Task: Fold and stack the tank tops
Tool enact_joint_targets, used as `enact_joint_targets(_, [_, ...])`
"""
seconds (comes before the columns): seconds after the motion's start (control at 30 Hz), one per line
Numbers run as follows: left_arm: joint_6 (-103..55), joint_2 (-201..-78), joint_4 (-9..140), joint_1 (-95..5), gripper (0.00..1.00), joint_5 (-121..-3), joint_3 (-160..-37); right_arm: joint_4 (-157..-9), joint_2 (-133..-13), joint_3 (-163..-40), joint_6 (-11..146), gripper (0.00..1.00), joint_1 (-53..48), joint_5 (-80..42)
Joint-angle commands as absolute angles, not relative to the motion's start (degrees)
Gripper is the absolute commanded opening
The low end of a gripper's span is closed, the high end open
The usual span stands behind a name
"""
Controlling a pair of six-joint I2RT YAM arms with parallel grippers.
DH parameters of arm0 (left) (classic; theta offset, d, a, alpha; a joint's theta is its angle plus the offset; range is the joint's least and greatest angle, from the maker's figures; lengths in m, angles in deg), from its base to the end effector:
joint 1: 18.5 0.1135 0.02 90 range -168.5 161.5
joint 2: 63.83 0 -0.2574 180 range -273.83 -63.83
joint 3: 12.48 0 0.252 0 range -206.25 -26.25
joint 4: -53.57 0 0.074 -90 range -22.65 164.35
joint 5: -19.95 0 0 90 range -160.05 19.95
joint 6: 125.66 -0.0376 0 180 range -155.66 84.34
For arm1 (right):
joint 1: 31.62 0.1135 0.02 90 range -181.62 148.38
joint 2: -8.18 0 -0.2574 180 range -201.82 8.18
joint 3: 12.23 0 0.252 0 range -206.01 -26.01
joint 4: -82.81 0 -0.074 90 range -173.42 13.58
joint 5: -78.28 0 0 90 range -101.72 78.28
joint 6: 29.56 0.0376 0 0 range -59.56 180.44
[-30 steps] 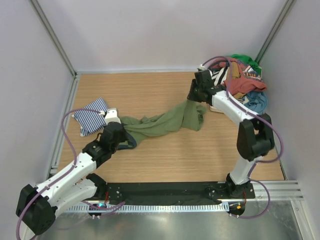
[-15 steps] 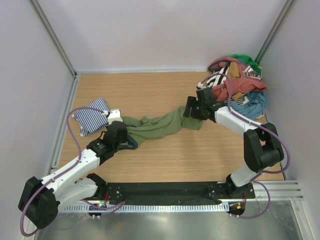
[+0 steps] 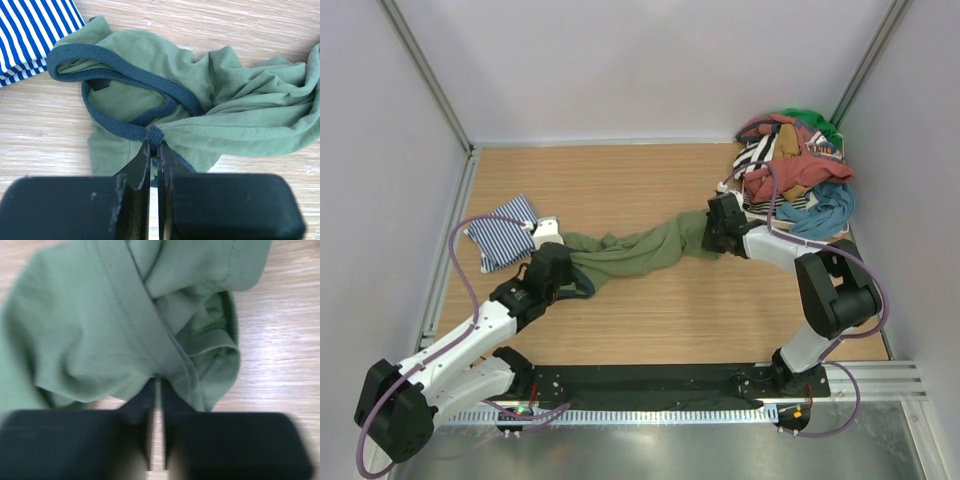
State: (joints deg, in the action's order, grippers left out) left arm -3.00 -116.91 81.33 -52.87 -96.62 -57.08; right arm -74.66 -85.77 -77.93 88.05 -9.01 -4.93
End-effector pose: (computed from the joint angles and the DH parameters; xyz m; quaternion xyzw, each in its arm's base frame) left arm 0.1758 -0.0998 0.2185 -0.0909 0.8695 -0.0721 0.4800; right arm 0.3065 0.1228 0.1648 0.0609 0.9386 0.0917 0.3270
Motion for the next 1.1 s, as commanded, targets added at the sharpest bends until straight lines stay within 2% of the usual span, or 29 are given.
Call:
enact_joint_targets(0.0, [-2.35,-117.27,80.18,-52.60,0.00,-98.36,-58.51,-74.29,-85.78,-77.78,89.70,0.04,-8.86,-1.44])
enact_joint_targets(0.03, [-2.35,-117.27,80.53,-52.60,0.00,-98.27,-58.59,-73.32,-85.17,-77.16,89.96,0.01,-8.60,-1.09])
enact_joint_targets(0.1, [-2.18,-117.09,80.79,-52.60,0.00,-98.27,-58.59,-72.96,-82.80,-73.31,91.10,0.01,-7.90,-0.74])
enact_joint_targets(0.23, [1.41,-116.13,84.04,-52.60,0.00,-95.38,-57.89,-74.36,-70.36,-63.21,95.06,0.01,-7.63,-2.84])
enact_joint_targets(0.27, [2.21,-116.04,84.92,-52.60,0.00,-93.80,-57.28,-74.63,-68.31,-59.96,96.02,0.07,-7.54,-4.93])
enact_joint_targets(0.3, [3.52,-115.95,86.06,-52.60,0.00,-91.87,-56.67,-74.89,-66.20,-58.98,96.12,0.21,-7.54,-6.00])
enact_joint_targets(0.33, [5.80,-115.78,86.24,-52.60,0.00,-88.20,-55.97,-75.68,-63.22,-58.36,95.68,0.42,-7.37,-7.14])
enact_joint_targets(0.37, [7.13,-115.43,86.07,-52.60,0.00,-85.99,-53.87,-76.12,-61.80,-57.83,95.33,0.69,-7.37,-8.63])
enact_joint_targets(0.4, [8.10,-114.99,85.11,-52.69,0.00,-84.31,-52.72,-76.21,-61.09,-58.34,94.63,0.74,-7.19,-8.82])
enact_joint_targets(0.63, [10.74,-110.77,82.12,-53.04,0.00,-77.27,-45.68,-74.63,-68.27,-69.41,91.29,0.78,-6.40,-9.96])
enact_joint_targets(0.67, [10.74,-110.94,82.03,-53.47,0.00,-76.91,-45.41,-74.89,-71.07,-72.03,90.94,0.83,-6.40,-9.96])
enact_joint_targets(0.77, [10.48,-111.99,81.33,-54.70,0.00,-77.00,-45.50,-74.81,-76.09,-78.79,90.23,0.87,-6.22,-10.93])
enact_joint_targets(1.0, [9.87,-115.51,81.23,-60.50,0.00,-82.27,-47.52,-71.38,-90.94,-92.09,88.91,0.87,-3.94,-10.05])
enact_joint_targets(1.07, [9.60,-115.86,81.67,-61.56,0.00,-82.80,-48.13,-70.41,-92.89,-94.03,88.74,0.77,-3.50,-9.53])
